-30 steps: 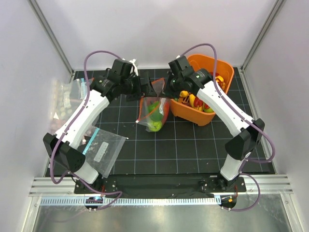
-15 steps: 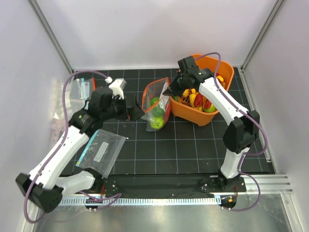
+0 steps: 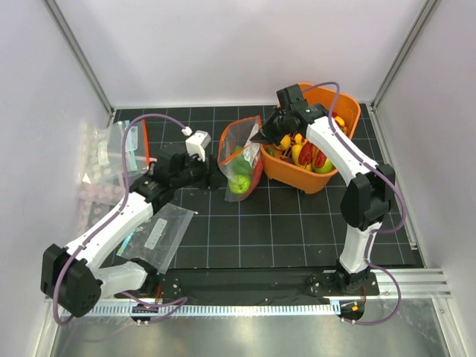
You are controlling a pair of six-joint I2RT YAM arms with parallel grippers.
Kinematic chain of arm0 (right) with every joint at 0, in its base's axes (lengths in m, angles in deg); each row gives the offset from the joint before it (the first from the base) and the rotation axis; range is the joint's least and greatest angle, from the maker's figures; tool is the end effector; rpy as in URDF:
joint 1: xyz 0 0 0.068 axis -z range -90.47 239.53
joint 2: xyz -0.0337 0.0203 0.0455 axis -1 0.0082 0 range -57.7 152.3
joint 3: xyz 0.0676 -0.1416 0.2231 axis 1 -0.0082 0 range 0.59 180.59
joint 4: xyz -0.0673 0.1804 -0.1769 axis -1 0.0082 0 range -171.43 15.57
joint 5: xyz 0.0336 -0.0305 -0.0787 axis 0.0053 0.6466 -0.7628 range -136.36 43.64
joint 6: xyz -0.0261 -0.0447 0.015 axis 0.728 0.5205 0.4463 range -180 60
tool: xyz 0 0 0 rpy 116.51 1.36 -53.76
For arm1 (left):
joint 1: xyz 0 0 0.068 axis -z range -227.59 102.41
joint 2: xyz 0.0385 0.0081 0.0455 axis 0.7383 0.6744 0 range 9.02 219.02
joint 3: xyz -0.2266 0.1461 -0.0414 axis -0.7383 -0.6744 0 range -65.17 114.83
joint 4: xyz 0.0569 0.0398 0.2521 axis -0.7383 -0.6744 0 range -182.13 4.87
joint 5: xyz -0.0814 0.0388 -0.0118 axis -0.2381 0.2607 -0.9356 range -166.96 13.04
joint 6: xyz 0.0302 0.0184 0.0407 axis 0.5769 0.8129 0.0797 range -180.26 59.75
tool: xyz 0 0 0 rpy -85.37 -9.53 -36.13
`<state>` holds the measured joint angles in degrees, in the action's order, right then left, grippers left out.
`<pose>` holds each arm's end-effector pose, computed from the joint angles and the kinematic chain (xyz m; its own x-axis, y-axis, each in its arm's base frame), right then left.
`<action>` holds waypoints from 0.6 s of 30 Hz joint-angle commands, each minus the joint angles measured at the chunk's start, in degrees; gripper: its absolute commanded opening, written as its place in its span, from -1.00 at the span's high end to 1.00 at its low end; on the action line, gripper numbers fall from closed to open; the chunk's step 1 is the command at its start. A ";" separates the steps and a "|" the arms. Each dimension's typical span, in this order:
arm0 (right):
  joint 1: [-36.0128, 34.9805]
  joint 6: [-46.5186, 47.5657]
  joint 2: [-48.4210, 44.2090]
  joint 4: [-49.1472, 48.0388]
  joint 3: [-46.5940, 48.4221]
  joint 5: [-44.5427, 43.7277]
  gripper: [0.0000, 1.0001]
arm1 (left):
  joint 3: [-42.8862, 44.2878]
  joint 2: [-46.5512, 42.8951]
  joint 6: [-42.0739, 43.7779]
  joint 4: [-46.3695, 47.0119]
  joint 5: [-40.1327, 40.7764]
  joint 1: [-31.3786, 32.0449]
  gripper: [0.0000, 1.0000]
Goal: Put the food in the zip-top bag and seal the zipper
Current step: Zip the zipper food storage bag at the center of the board.
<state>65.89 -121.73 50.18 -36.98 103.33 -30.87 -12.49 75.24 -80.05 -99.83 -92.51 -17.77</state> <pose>0.3815 0.1774 0.3201 -0.8103 0.5719 -0.1279 0.3562 0.6540 0.6674 0.2219 -0.1382 0.3049 -0.6178 -0.0220 -0.7860 0.5045 0.7557 -0.4177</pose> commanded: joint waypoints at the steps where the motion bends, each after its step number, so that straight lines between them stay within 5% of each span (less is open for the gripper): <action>1: 0.52 -0.14 0.40 -2.00 2.64 1.48 0.98 | 2.07 1.72 4.58 5.82 1.92 -0.29 -0.12; 8: 0.61 1.88 1.37 -0.85 4.83 2.09 0.98 | 7.07 9.54 7.48 6.44 4.74 -0.29 0.31; 12: 0.70 4.51 2.07 1.34 6.68 1.83 0.98 | 10.15 12.53 9.42 5.12 5.36 -0.38 1.00; 17: 1.58 7.24 1.99 1.96 8.00 2.71 0.97 | 11.12 10.79 9.95 5.20 5.53 -0.29 1.00; 18: 1.93 7.85 1.64 1.87 8.09 2.79 0.74 | 11.04 10.25 10.12 5.21 5.18 -0.38 0.99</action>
<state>67.14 -116.99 52.67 -35.56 108.53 -29.58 -3.52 88.14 -71.61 -97.53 -87.44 -17.88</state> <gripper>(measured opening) 0.068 0.136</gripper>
